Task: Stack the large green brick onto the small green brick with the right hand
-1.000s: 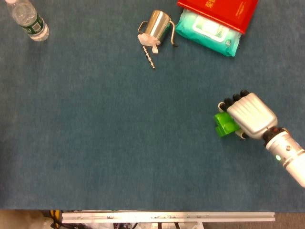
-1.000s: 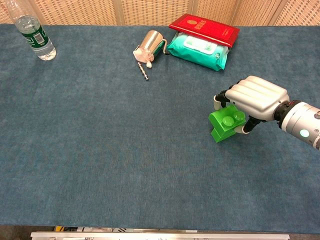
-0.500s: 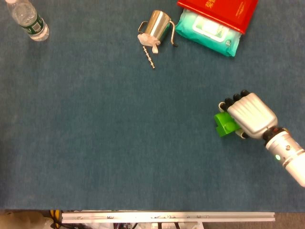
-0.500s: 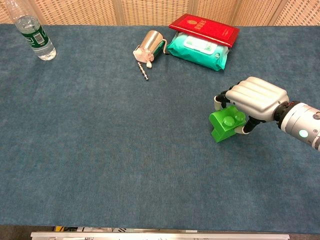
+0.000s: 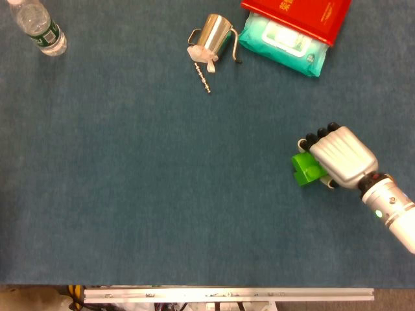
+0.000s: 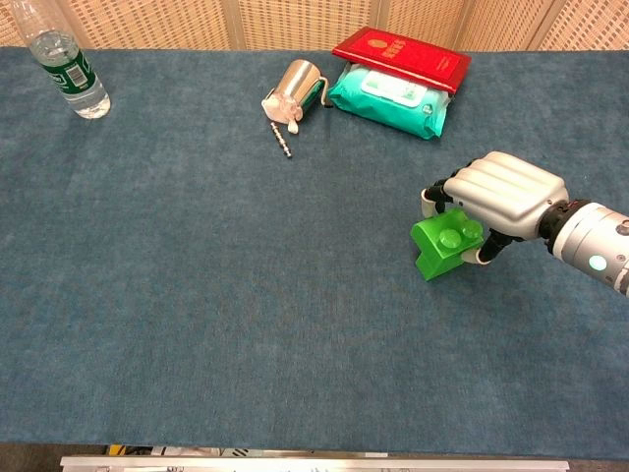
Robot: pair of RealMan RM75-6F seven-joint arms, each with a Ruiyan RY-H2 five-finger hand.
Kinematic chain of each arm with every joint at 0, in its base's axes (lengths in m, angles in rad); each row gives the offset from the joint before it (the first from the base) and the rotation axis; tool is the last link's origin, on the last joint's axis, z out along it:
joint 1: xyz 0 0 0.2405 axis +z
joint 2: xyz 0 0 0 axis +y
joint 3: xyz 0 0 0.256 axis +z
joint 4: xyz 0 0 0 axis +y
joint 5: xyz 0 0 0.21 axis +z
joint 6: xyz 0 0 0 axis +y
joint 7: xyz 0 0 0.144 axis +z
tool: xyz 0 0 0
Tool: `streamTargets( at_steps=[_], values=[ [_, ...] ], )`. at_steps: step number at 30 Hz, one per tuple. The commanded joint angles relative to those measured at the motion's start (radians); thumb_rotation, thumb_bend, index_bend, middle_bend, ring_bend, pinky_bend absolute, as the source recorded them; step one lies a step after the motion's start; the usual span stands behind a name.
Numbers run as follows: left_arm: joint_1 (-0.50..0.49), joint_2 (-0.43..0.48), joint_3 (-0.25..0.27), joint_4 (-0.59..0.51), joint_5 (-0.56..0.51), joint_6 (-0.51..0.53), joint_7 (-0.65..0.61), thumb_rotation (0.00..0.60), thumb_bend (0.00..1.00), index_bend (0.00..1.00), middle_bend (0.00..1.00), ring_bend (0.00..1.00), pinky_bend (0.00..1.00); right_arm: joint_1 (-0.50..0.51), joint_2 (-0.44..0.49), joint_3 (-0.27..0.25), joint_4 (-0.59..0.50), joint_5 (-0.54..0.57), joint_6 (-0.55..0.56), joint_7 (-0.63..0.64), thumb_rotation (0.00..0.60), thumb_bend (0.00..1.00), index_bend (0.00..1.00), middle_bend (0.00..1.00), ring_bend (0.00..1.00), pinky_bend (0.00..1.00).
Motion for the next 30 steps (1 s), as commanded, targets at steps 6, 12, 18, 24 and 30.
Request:
streamTargets(
  at_steps=[6, 12, 18, 24, 30],
  values=[
    [0.0, 0.001, 0.001, -0.001, 0.001, 0.0, 0.0, 0.6, 0.28, 0.17, 0.18, 0.18, 0.12, 0.001, 0.015, -0.002, -0.007, -0.024, -0.011, 0.03, 0.6, 0.25, 0.39, 0.39, 0.29, 0.34],
    [-0.001, 0.001, -0.001, -0.003, 0.003, 0.001, 0.002, 0.6, 0.28, 0.17, 0.18, 0.18, 0.12, -0.002, 0.03, 0.0, -0.019, -0.043, -0.006, 0.046, 0.6, 0.19, 0.23, 0.3, 0.22, 0.31],
    [-0.004, 0.001, -0.001, -0.005, 0.004, -0.001, 0.006, 0.6, 0.28, 0.17, 0.18, 0.18, 0.12, -0.007, 0.049, 0.006, -0.034, -0.063, 0.005, 0.066, 0.6, 0.13, 0.18, 0.28, 0.2, 0.3],
    [-0.006, 0.004, -0.003, -0.011, 0.003, -0.001, 0.011, 0.6, 0.28, 0.17, 0.18, 0.18, 0.12, -0.022, 0.088, 0.016, -0.062, -0.099, 0.04, 0.1, 0.6, 0.13, 0.18, 0.27, 0.2, 0.3],
    [-0.007, 0.007, -0.005, -0.017, 0.001, -0.001, 0.014, 0.6, 0.28, 0.17, 0.18, 0.18, 0.12, -0.051, 0.146, 0.026, -0.088, -0.112, 0.092, 0.112, 0.6, 0.13, 0.18, 0.27, 0.2, 0.3]
  ],
)
